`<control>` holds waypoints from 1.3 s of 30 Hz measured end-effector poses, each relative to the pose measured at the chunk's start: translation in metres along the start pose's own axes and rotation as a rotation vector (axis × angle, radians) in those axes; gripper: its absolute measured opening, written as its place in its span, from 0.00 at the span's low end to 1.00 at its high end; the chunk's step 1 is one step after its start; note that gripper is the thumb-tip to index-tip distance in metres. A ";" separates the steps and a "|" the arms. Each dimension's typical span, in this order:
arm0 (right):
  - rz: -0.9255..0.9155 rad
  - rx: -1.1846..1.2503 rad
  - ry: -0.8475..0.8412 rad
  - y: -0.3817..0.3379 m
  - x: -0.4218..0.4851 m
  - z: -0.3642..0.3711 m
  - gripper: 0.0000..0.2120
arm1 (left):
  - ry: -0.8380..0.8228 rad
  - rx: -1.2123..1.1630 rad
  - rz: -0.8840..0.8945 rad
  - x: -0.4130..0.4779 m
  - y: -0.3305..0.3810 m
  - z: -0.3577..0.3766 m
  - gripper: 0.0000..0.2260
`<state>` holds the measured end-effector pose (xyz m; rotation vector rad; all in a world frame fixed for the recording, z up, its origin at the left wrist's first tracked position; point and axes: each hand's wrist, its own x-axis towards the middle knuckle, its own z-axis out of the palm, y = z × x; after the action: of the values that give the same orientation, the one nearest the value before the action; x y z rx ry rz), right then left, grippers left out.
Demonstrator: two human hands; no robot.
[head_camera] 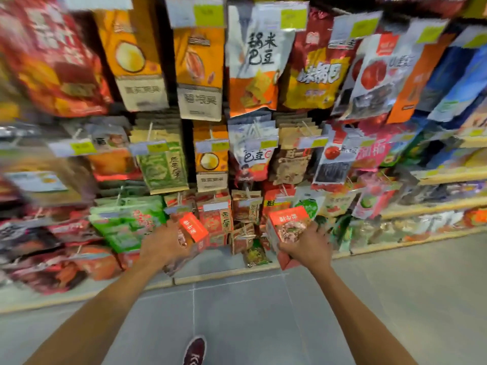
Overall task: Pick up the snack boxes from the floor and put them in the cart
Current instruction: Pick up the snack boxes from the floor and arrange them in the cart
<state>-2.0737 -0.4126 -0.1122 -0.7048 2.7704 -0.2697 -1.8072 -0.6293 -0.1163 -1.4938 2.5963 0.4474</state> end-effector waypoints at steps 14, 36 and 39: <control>-0.750 -0.175 -0.139 -0.310 -0.114 0.079 0.60 | 0.167 -0.236 -0.692 -0.175 -0.279 -0.032 0.47; -1.489 -0.214 -0.309 -0.659 -0.558 0.270 0.62 | 0.415 -0.515 -1.498 -0.512 -0.617 0.004 0.29; -1.561 -0.226 -0.344 -0.689 -0.609 0.288 0.58 | 0.462 -0.549 -1.584 -0.544 -0.638 0.020 0.35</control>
<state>-1.1689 -0.7419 -0.0876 -2.4805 1.3787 -0.0701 -0.9829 -0.4749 -0.1290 -3.3404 0.6483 0.5665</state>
